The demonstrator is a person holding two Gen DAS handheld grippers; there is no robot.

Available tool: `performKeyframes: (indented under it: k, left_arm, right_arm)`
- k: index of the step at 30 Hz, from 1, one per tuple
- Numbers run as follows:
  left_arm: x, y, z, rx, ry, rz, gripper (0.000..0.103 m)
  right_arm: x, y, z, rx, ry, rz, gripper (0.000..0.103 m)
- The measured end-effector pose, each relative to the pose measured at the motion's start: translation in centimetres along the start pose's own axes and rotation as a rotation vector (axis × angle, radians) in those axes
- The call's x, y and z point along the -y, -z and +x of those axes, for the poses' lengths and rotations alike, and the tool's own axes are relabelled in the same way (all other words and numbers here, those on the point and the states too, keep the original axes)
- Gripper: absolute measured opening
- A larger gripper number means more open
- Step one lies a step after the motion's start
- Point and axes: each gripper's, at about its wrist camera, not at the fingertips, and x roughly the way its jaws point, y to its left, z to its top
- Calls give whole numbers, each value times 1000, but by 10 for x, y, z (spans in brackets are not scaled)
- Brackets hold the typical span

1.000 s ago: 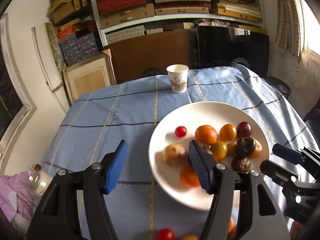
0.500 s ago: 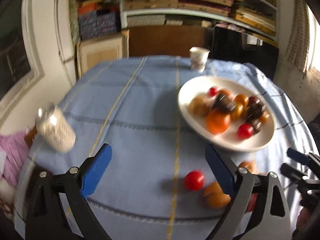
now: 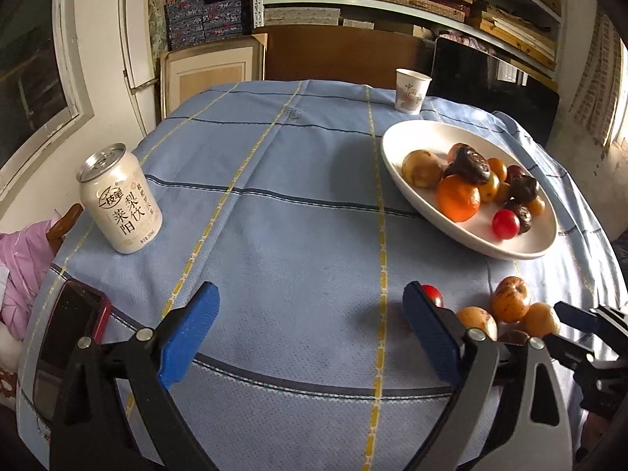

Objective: Organize fruits
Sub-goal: 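Grasp a pale brown round fruit with the right tool while the left tool grasps another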

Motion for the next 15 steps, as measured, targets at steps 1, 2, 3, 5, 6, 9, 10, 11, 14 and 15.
performKeyframes:
  k: [1, 2, 3, 5, 6, 9, 10, 11, 14, 15]
  left_arm:
    - [1, 0, -1, 1, 1, 4, 92]
    - [2, 0, -1, 1, 1, 7, 92]
    - [3, 0, -1, 1, 0, 9, 92]
    - [3, 0, -1, 1, 0, 8, 92]
    - [3, 0, -1, 1, 3, 6, 92]
    - [3, 1, -1, -3, 8, 2, 92]
    - [3, 1, -1, -5, 10, 1, 92]
    - [3, 1, -1, -6, 12, 1, 92]
    - [5, 3, -2, -15, 54, 11, 92]
    - [7, 4, -2, -20, 77, 16, 92]
  right_arm:
    - [3, 0, 1, -6, -5, 18, 48]
    - [4, 0, 3, -9, -8, 27, 46]
    - [5, 0, 4, -12, -16, 36, 45]
    - [7, 0, 5, -14, -33, 52, 41]
    - [7, 0, 6, -15, -37, 53, 39]
    - [8, 0, 7, -17, -37, 65, 30]
    - [9, -1, 7, -17, -45, 74, 30]
    - [11, -2, 6, -14, -51, 87, 30]
    - [21, -4, -1, 26, -65, 144, 30]
    - [25, -4, -4, 37, -66, 160, 30]
